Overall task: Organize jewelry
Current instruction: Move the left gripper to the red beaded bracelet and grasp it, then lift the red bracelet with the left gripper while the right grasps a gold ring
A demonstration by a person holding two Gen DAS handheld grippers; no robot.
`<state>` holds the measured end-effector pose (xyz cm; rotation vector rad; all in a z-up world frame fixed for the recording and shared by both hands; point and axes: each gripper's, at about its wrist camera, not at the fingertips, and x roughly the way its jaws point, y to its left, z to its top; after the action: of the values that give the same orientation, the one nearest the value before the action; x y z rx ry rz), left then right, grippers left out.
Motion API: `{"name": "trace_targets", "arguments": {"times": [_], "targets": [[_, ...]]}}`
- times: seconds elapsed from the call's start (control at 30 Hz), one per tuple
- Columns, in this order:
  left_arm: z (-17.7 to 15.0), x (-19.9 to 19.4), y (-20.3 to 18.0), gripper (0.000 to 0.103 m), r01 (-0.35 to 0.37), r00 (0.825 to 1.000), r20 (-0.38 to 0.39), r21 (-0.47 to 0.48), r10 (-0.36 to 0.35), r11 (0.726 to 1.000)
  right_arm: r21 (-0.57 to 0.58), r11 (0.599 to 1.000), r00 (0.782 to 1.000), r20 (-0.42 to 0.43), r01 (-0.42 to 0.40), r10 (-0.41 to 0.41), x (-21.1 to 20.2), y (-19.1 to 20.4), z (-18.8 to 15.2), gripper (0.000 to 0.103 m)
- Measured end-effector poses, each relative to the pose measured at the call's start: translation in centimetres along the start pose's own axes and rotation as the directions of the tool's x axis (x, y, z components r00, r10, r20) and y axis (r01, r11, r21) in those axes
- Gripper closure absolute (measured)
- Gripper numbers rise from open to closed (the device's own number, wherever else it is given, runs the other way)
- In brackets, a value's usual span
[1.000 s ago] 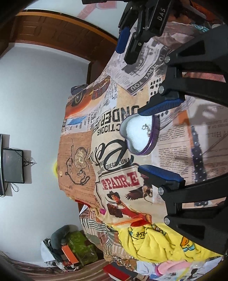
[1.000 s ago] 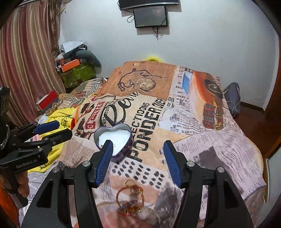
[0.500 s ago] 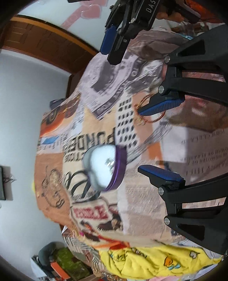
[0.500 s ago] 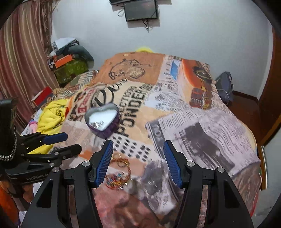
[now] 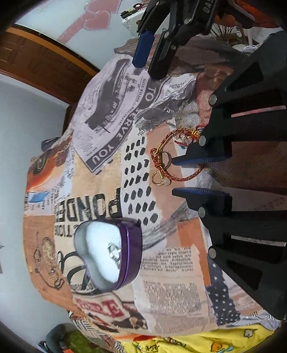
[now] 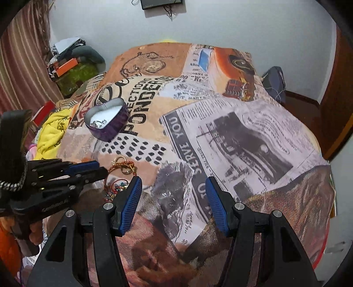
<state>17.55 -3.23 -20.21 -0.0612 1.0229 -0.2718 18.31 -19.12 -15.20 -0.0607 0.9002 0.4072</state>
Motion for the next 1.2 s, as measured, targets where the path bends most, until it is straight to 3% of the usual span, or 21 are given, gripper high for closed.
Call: {"name": "trace_targets", "arguments": {"times": [0.23, 0.33, 0.5, 0.73, 1.07, 1.2], "targets": [[0.2, 1.6, -0.3, 0.101, -0.009, 1.0, 0.004, 0.009, 0.009, 1.0, 0.024, 1.0, 1.0, -0.012, -0.012, 0.013, 0.4, -0.6, -0.3, 0.047], [0.4, 1.1, -0.1, 0.102, 0.006, 1.0, 0.004, -0.005, -0.006, 1.0, 0.027, 1.0, 1.0, -0.017, -0.016, 0.016, 0.5, -0.6, -0.3, 0.047], [0.7, -1.5, 0.4, 0.102, 0.018, 0.998, 0.068, -0.026, -0.016, 1.0, 0.031, 0.999, 0.999, -0.019, -0.033, 0.033, 0.7, -0.5, -0.2, 0.047], [0.9, -5.4, 1.8, 0.102, 0.008, 0.988, 0.156, -0.045, -0.001, 0.999, 0.005, 0.998, 0.998, -0.024, -0.059, 0.059, 1.8, 0.8, 0.5, 0.047], [0.6, -7.2, 4.2, 0.102, -0.041, 0.975, 0.216, -0.089, 0.059, 0.995, -0.058, 0.993, 0.993, -0.07, -0.101, 0.097, 4.8, 3.6, 1.3, 0.048], [0.5, -7.2, 5.0, 0.102, -0.047, 0.973, 0.221, -0.105, 0.069, 0.993, -0.101, 0.989, 0.99, -0.103, -0.104, 0.093, 6.2, 4.5, 1.4, 0.058]]}}
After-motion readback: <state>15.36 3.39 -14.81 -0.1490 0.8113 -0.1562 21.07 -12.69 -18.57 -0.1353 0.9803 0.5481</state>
